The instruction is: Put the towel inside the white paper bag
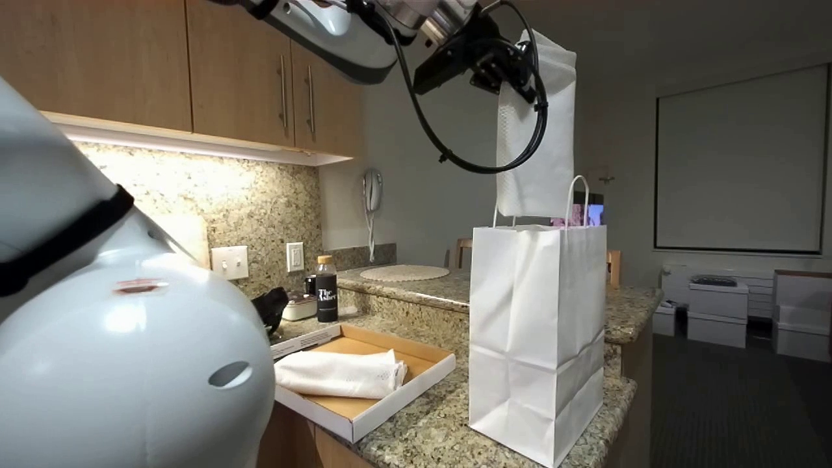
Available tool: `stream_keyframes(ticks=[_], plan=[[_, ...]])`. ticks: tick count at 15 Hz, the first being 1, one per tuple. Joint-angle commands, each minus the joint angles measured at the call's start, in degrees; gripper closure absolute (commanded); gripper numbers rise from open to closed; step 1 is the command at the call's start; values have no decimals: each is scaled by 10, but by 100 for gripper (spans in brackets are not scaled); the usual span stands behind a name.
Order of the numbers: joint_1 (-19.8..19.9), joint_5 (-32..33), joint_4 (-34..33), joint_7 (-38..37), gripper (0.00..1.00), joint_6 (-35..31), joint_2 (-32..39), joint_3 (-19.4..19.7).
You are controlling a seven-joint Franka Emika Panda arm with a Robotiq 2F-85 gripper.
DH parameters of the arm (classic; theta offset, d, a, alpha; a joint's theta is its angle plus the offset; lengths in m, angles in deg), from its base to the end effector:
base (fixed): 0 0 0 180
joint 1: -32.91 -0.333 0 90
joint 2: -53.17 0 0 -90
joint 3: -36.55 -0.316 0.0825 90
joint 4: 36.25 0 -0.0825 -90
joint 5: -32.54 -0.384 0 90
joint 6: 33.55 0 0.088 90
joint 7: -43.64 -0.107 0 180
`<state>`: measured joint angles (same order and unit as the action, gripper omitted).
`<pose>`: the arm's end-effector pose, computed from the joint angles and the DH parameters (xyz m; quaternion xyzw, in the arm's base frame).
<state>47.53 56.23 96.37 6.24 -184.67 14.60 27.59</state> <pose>0.3986 -0.0071 0.6952 0.8381 -0.2025 0.4987 0.0890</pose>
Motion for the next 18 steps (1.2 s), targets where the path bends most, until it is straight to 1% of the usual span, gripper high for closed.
stream_keyframes(ticks=[1, 4, 6, 10, 12, 13, 14, 15, 18], plan=[[33, -18, -26, 16, 95, -7, 40, -4], [36, -16, -33, 18, 95, -1, 64, -6], [30, -16, -32, 23, 95, 2, 74, -4], [32, -6, -34, 16, 95, 12, 98, -11], [25, -13, -39, 20, 97, 21, 108, -8], [22, -16, -45, 23, 67, 32, 111, -6], [18, -19, -48, 24, 65, 38, 113, -4], [12, -23, -54, 25, 60, 49, 115, -1], [4, -27, -70, 22, 42, 79, 114, 2]])
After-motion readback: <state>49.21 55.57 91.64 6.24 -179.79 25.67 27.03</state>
